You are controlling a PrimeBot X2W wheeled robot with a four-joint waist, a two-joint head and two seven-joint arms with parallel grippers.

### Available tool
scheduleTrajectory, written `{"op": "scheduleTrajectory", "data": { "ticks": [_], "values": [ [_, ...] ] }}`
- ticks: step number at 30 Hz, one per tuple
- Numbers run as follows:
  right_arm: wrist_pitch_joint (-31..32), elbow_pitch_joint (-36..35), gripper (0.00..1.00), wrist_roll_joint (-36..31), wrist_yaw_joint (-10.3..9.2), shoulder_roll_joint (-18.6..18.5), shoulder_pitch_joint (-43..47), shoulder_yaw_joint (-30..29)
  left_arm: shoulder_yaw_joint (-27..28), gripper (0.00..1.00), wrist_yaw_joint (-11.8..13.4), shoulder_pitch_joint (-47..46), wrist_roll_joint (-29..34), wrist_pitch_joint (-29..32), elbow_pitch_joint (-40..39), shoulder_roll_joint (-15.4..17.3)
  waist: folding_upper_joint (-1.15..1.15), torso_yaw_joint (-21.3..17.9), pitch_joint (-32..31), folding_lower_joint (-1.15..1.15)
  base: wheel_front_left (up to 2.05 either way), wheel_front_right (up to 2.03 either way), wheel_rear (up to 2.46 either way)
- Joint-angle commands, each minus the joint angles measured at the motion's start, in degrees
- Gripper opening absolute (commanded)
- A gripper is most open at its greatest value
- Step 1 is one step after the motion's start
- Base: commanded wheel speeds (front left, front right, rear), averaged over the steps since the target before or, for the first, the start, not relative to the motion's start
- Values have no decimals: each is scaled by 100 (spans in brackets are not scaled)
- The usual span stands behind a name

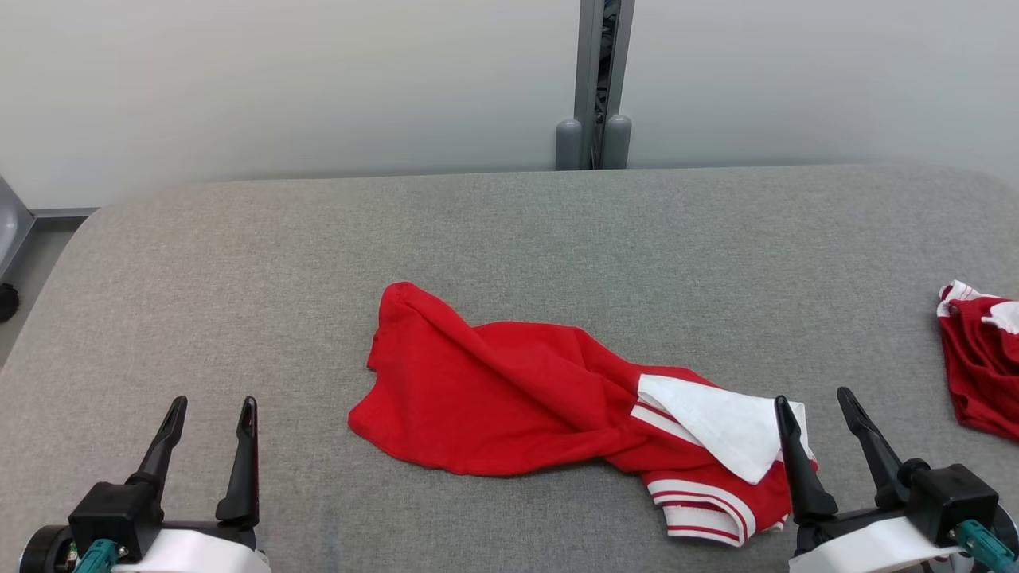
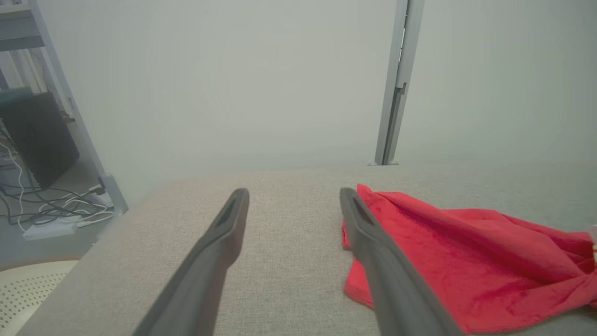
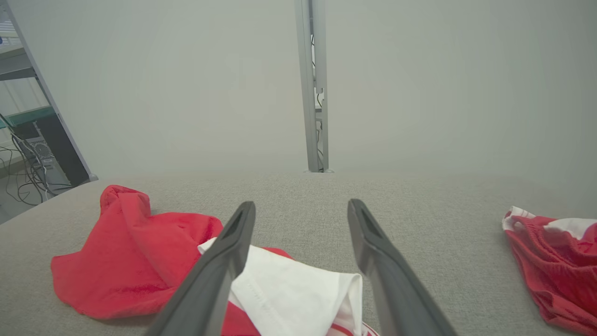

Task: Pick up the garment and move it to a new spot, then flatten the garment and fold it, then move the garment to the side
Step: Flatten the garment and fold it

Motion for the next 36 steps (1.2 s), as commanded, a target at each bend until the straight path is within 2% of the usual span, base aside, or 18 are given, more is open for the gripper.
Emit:
{"op": "scheduleTrajectory", "data": {
  "ticks": [1,18,28,33,35,36],
  "values": [
    [29,-31,100,-48,3,-10,51,-22,-6,100,26,36,58,19,-44,42,0,-14,-36,0,0,0,0],
    [313,-263,100,-39,3,22,114,50,-132,100,119,-20,30,308,-244,84,0,-135,-15,0,0,0,0],
    [957,-416,100,-198,2,-118,396,365,-452,100,-294,-226,-626,1511,42,29,0,-375,253,0,0,0,0],
    [1217,-443,100,-243,2,-143,380,443,-586,100,-576,-438,-978,2074,346,24,0,-425,456,0,0,0,0],
    [1351,-401,100,-267,2,-176,264,466,-638,100,-775,-680,-1159,2294,645,1,0,-412,586,0,0,0,0],
    [1351,-401,100,-267,2,-176,264,466,-638,100,-775,-680,-1159,2294,645,1,0,-412,586,0,0,0,0]
  ]
}}
